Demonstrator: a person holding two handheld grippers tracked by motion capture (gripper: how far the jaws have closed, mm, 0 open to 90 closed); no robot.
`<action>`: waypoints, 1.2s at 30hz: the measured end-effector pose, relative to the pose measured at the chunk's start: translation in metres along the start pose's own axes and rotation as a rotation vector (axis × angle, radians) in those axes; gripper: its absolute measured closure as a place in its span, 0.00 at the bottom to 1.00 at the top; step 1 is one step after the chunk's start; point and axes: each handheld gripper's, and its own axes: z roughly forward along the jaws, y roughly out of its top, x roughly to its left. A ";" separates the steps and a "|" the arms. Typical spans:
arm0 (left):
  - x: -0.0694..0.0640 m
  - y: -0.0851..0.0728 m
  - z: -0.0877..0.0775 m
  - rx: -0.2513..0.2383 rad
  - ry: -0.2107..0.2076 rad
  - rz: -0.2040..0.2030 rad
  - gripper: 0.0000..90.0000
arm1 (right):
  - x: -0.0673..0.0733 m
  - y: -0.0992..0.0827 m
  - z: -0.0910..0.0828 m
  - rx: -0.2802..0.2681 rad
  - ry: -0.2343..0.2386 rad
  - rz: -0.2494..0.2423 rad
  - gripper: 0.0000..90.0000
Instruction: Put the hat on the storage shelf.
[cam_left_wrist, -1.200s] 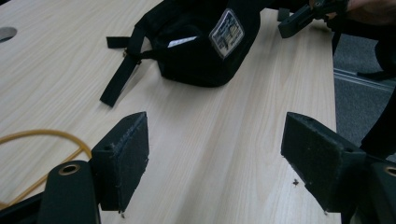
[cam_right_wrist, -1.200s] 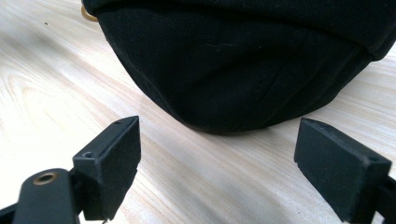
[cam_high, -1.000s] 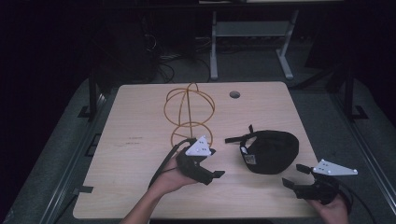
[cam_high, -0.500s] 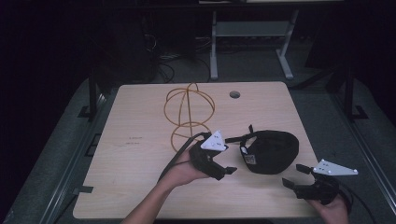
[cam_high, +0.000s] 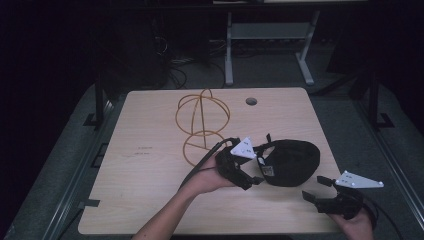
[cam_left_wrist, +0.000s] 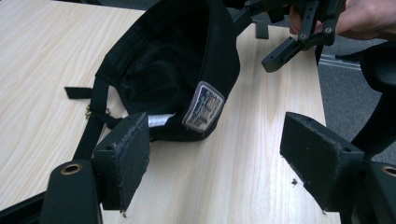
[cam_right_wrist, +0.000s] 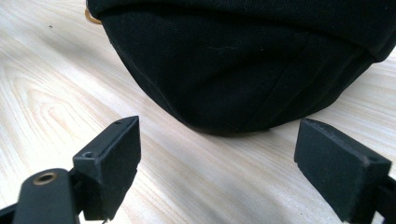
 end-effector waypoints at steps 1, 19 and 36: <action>0.000 0.000 0.000 0.000 0.000 0.000 0.27 | 0.000 0.000 0.000 0.000 0.000 0.000 0.16; 0.004 0.017 0.025 0.045 -0.034 0.038 0.27 | -0.001 0.000 0.000 -0.003 0.006 0.002 0.16; 0.010 0.020 0.060 0.150 -0.103 0.063 0.40 | -0.002 -0.002 -0.001 -0.009 0.013 0.007 0.16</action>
